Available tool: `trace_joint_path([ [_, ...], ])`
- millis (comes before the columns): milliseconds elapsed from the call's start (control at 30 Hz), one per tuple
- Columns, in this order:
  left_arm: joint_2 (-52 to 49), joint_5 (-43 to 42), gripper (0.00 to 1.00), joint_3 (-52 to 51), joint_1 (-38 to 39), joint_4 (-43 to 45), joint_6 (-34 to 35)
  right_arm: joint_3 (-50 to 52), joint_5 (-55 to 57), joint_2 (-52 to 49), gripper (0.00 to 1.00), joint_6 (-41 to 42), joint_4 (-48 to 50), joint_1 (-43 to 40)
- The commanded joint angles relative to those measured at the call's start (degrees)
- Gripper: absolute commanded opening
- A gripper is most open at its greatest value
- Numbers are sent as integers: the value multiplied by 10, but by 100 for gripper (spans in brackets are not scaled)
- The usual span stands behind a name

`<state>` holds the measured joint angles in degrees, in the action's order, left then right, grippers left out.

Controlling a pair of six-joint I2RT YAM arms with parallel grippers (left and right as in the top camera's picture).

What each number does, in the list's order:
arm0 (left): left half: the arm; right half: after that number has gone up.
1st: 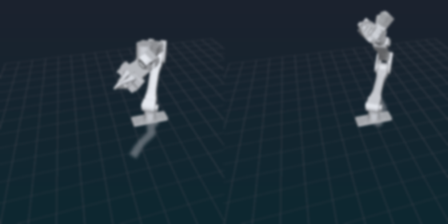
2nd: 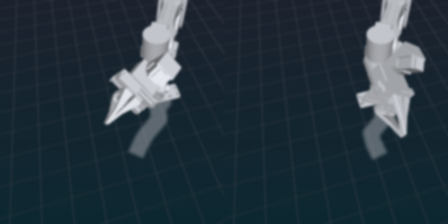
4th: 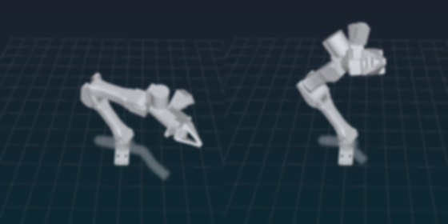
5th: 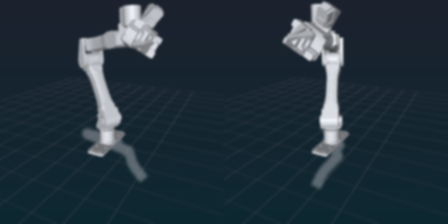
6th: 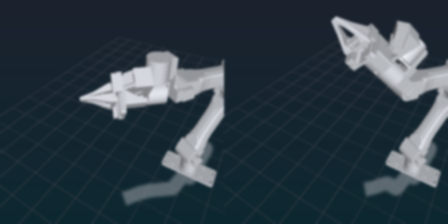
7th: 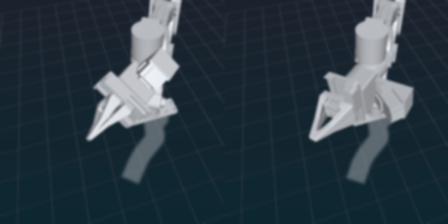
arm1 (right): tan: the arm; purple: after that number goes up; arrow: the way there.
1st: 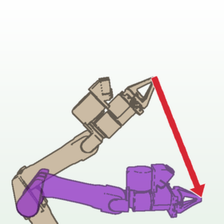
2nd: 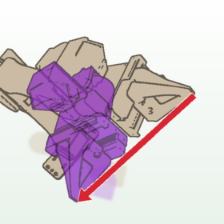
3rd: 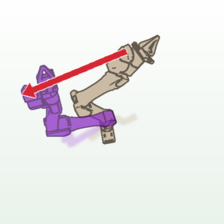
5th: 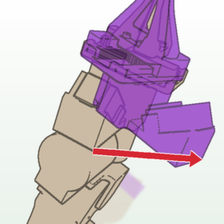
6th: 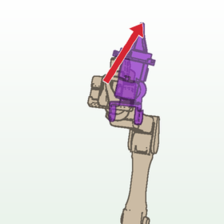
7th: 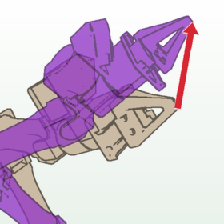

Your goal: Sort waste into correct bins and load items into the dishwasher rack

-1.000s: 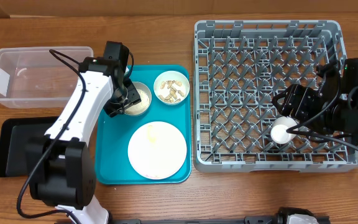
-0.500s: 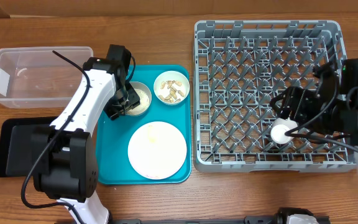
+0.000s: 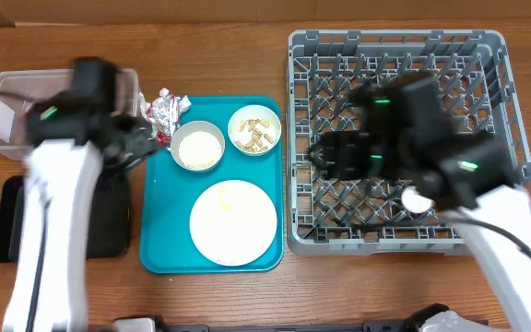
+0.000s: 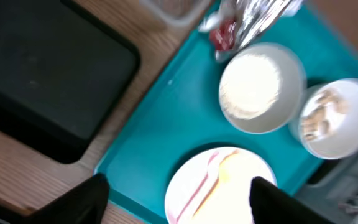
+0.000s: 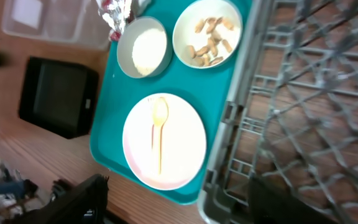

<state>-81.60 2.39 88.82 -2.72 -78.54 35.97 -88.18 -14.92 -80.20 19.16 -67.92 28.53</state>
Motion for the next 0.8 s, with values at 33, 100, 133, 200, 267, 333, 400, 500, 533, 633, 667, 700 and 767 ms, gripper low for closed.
trace_joint_path([
  [33,83,3,83,10,-11,-22,-33,-10,79,-80,75,76,24,75],
  [100,114,9,92,10,-11,-35,-35,-10,90,-120,73,95,40,103],
  [133,130,11,95,10,-11,-42,-37,-10,92,-142,71,97,49,118],
  [200,158,15,99,10,-11,-49,-43,-10,98,-182,68,115,59,138],
  [267,182,22,100,10,-11,-55,-43,-10,97,-219,67,127,67,153],
  [333,205,25,100,10,-11,-58,-43,-10,98,-254,66,140,76,167],
  [400,222,25,100,10,-11,-59,-43,-10,97,-282,62,155,90,182],
  [500,241,25,100,10,-11,-61,-43,-10,99,-316,57,170,113,209],
  [533,244,25,100,10,-11,-61,-43,-10,98,-326,56,176,121,218],
  [633,247,25,100,10,-11,-63,-43,-10,113,-353,55,190,143,245],
  [667,247,25,100,10,-11,-64,-43,-10,122,-361,55,191,150,251],
  [700,247,25,100,10,-11,-66,-43,-10,130,-369,55,191,155,256],
  [767,247,25,100,10,-11,-70,-43,-10,132,-390,51,191,164,264],
])
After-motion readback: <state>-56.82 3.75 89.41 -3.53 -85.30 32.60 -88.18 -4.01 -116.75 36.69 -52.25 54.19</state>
